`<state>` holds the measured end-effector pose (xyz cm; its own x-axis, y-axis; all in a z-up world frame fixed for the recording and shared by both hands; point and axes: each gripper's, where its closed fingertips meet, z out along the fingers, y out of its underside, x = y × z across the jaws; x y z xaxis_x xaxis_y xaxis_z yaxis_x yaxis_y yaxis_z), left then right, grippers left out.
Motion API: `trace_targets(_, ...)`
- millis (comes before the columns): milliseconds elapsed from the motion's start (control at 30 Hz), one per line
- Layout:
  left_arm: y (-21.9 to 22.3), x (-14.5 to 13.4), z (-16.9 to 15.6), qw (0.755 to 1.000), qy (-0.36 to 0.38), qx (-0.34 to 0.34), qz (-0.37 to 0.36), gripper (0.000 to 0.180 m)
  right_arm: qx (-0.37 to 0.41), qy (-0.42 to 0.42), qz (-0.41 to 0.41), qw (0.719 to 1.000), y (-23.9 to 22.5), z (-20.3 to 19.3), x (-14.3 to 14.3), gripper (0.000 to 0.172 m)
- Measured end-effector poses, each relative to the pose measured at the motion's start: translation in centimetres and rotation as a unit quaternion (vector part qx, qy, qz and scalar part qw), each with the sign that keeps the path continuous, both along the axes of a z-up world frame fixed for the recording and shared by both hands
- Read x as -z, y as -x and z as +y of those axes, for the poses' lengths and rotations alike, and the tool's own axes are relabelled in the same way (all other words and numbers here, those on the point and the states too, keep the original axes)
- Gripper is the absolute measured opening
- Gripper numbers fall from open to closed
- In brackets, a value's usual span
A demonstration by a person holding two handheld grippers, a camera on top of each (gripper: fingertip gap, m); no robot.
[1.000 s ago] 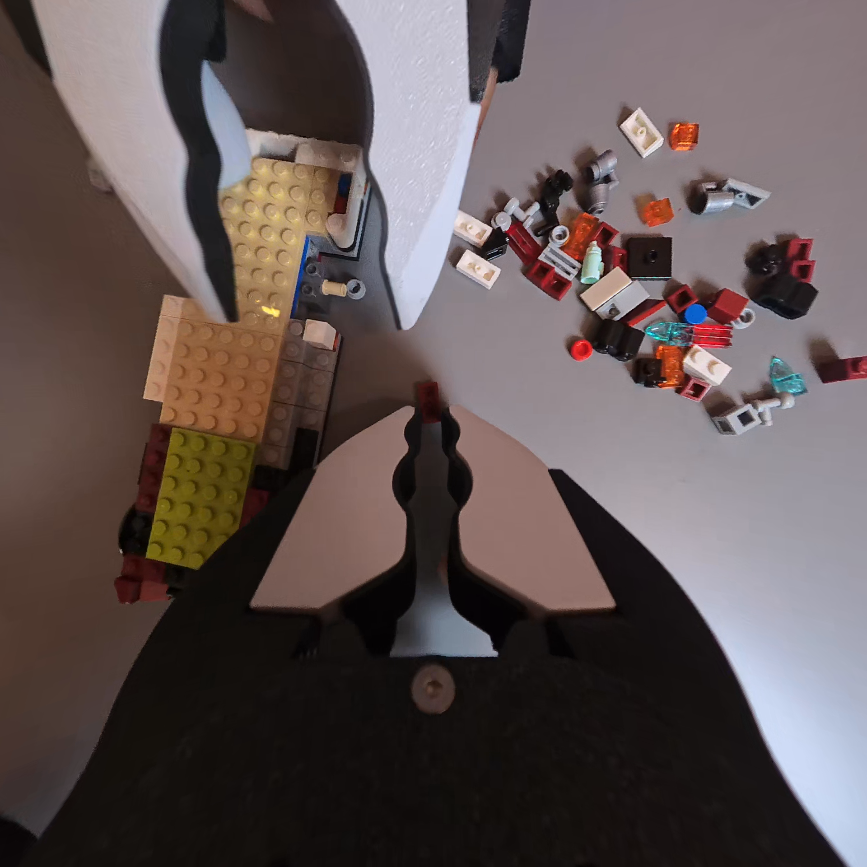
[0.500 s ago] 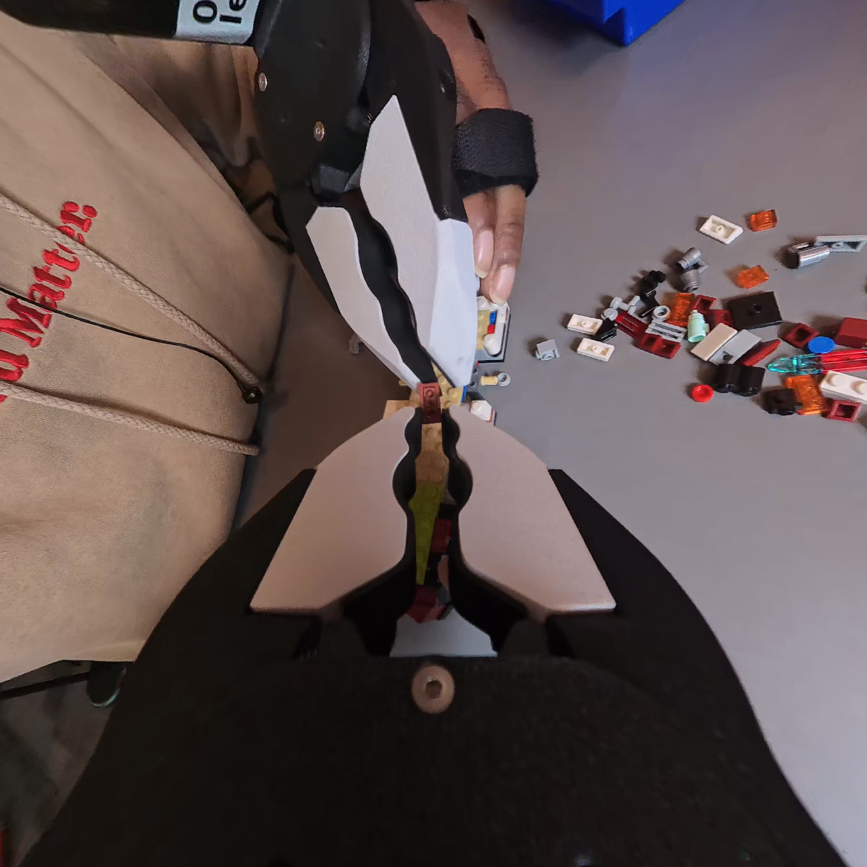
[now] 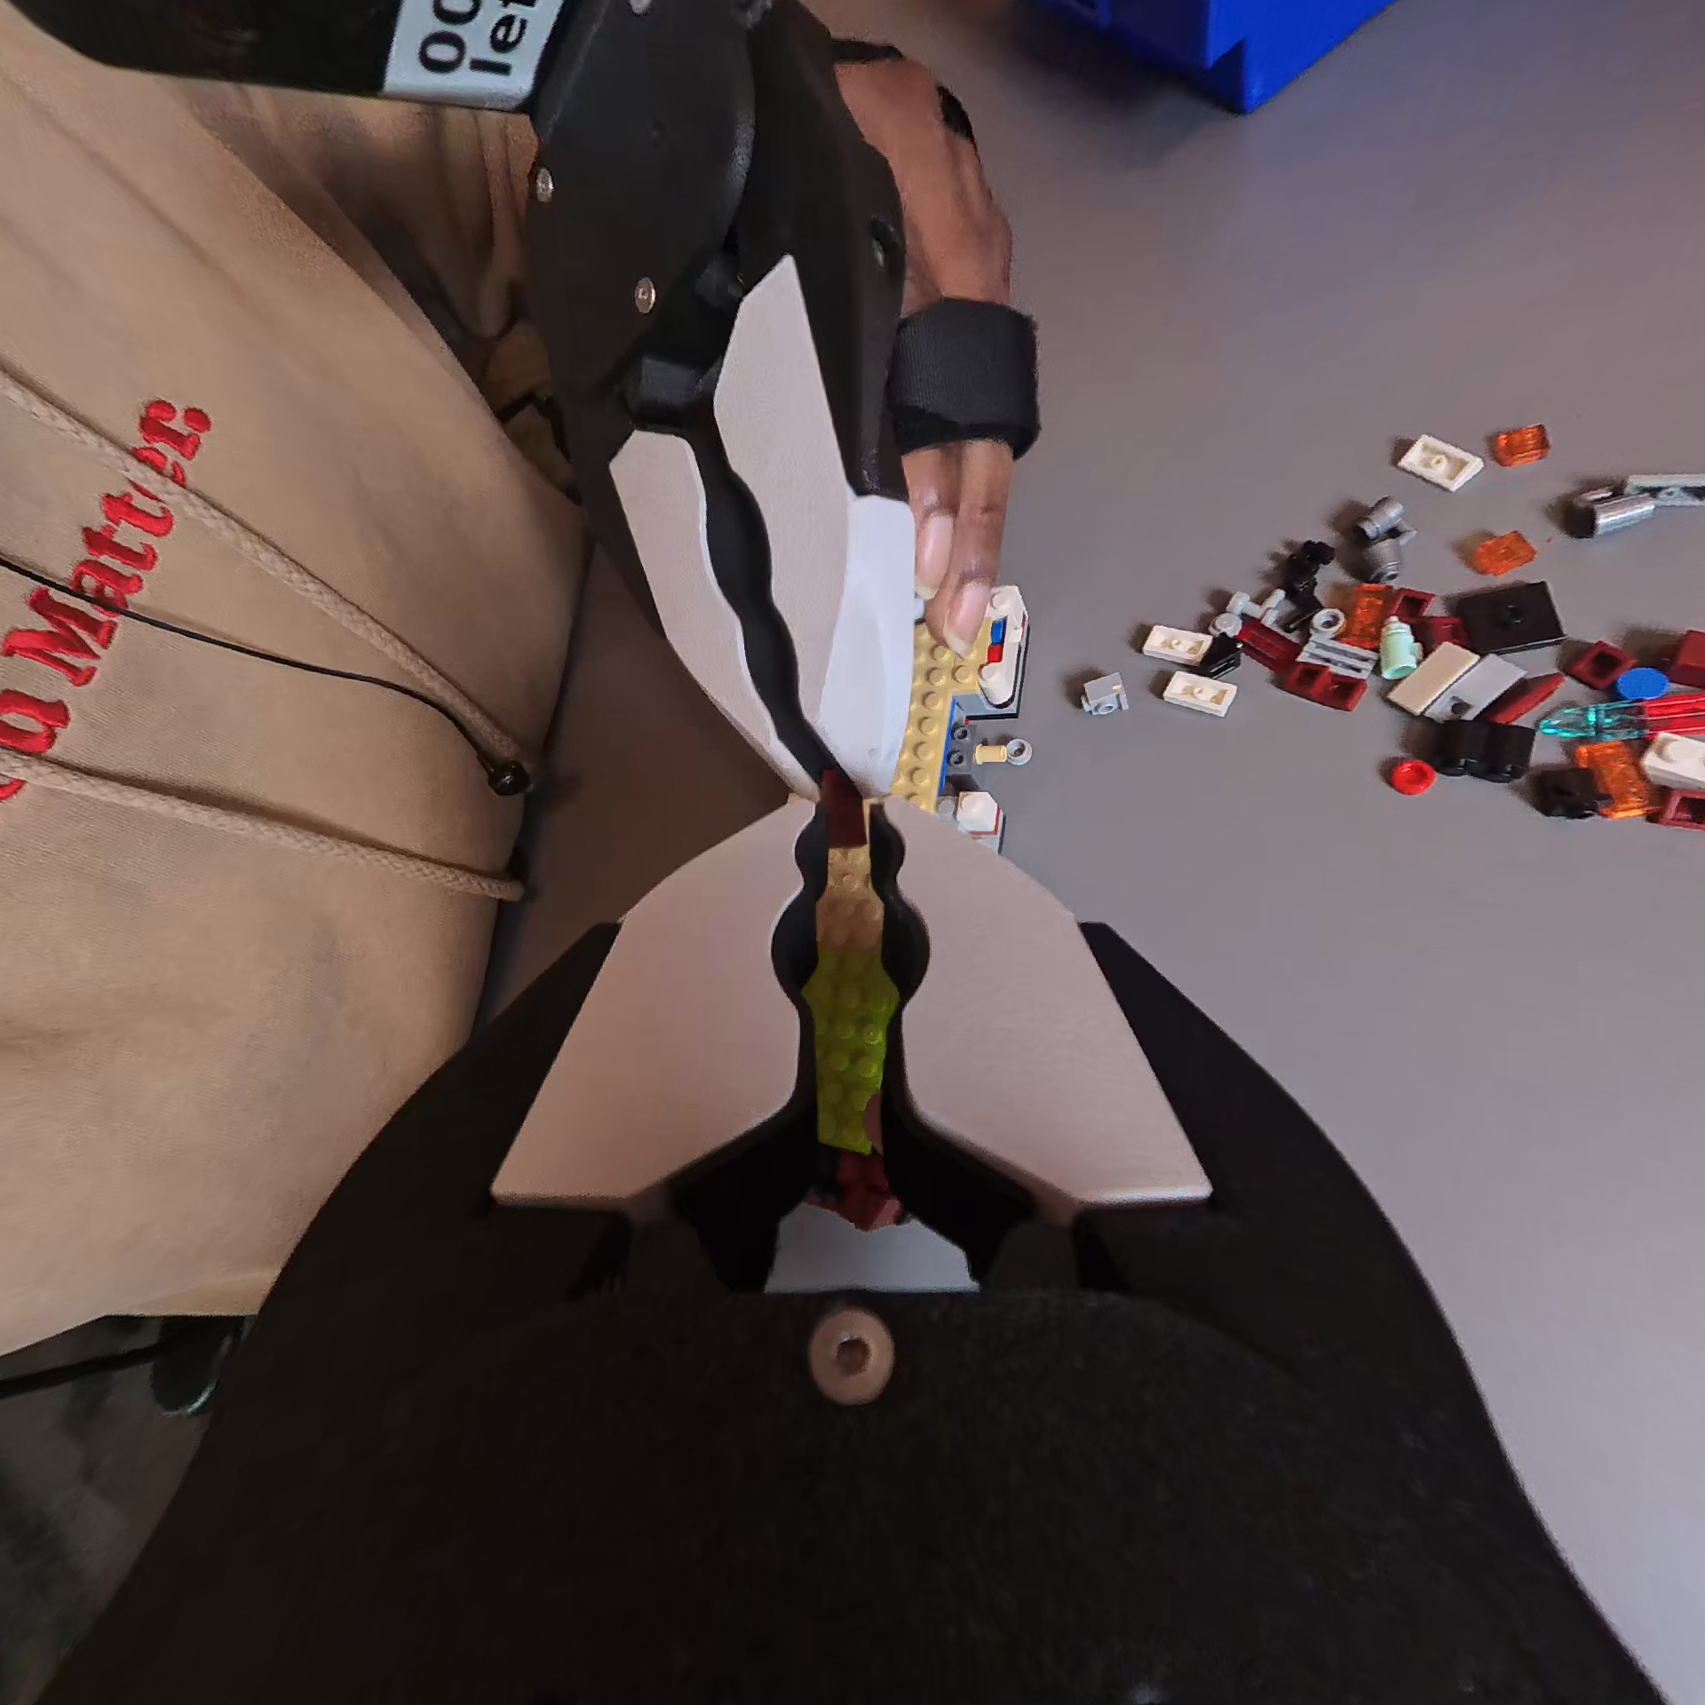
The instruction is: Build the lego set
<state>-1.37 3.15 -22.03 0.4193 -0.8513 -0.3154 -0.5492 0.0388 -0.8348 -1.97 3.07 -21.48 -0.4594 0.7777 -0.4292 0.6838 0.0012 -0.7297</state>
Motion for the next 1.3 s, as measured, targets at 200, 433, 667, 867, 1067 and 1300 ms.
trace_targets(200, 0.3, -0.8, 0.5, 0.976, 0.165, -0.020, -0.142, 0.006, 0.049, -0.115, 0.082, 0.989, 0.7, 1.5, -1.0, 0.015)
trace_targets(433, 0.0, -1.4, 0.3, 0.890, 0.352, -0.010, -0.289, 0.006, 0.070, -0.290, 0.184, 0.937, 0.1, 1.4, -1.7, 0.015)
trace_targets(667, -0.2, -1.0, 0.3, 0.847, 0.419, -0.014, -0.328, 0.006, 0.065, -0.357, 0.198, 0.911, 0.0, 1.0, -1.0, 0.012)
trace_targets(867, -0.2, -1.2, 0.4, 0.833, 0.433, -0.011, -0.344, 0.006, 0.058, -0.369, 0.193, 0.907, 0.1, 0.8, -0.6, 0.018)
trace_targets(1067, -0.1, -1.1, 0.5, 0.825, 0.443, -0.017, -0.349, 0.006, 0.049, -0.410, 0.195, 0.890, 0.6, 0.8, -0.2, 0.009)
trace_targets(1300, 0.0, -1.0, 0.6, 0.812, 0.458, -0.019, -0.361, 0.006, 0.054, -0.409, 0.196, 0.890, 0.7, 0.9, -0.1, 0.009)
